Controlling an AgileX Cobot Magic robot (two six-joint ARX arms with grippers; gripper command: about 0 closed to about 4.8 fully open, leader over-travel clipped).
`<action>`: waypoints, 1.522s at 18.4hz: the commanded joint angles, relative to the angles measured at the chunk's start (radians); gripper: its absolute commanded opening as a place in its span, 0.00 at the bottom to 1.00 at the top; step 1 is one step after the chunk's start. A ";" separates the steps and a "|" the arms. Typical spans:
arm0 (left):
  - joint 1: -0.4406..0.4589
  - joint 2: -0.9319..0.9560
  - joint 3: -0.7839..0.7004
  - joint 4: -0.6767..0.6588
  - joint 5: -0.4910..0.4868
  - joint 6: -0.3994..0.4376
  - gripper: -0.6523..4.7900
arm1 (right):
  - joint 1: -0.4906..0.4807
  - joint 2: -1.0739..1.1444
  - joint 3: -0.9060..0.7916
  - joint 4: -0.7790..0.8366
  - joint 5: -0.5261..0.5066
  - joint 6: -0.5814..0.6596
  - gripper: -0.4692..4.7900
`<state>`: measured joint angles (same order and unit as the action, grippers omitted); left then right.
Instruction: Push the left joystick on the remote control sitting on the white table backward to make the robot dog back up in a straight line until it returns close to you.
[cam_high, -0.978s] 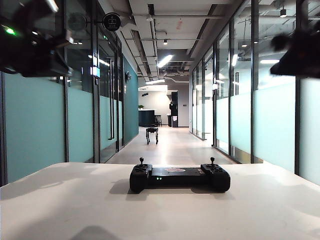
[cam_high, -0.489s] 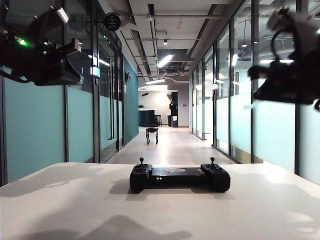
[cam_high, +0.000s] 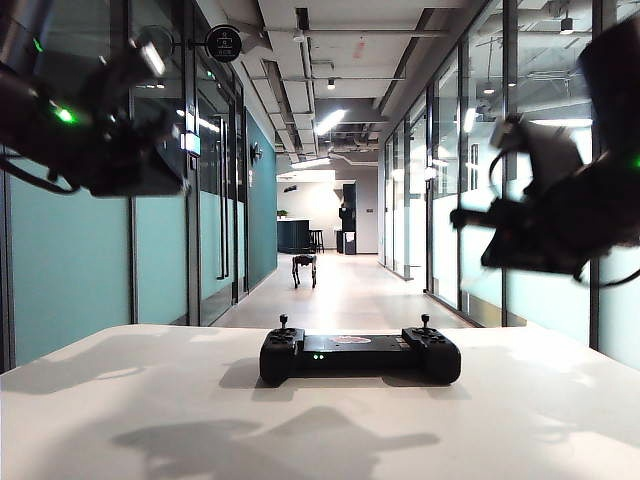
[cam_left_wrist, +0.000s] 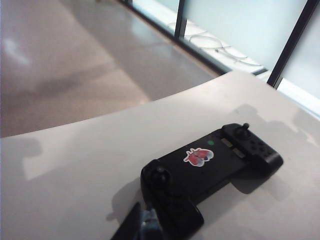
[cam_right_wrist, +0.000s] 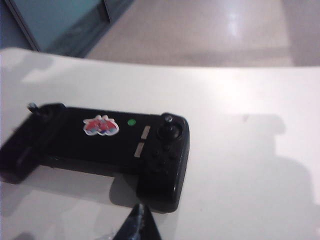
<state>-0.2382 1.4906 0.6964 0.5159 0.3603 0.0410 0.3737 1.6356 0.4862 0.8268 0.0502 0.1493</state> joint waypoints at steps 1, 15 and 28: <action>-0.011 0.054 0.055 0.012 0.007 0.004 0.11 | 0.001 0.075 0.053 0.023 0.000 0.005 0.11; -0.023 0.217 0.200 -0.005 0.029 -0.023 0.11 | 0.002 0.306 0.209 0.018 -0.001 0.037 0.80; -0.023 0.217 0.200 -0.005 0.030 -0.023 0.11 | 0.000 0.417 0.390 -0.142 -0.027 0.034 0.80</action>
<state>-0.2596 1.7107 0.8921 0.4980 0.3832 0.0216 0.3740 2.0483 0.8730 0.6754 0.0257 0.1829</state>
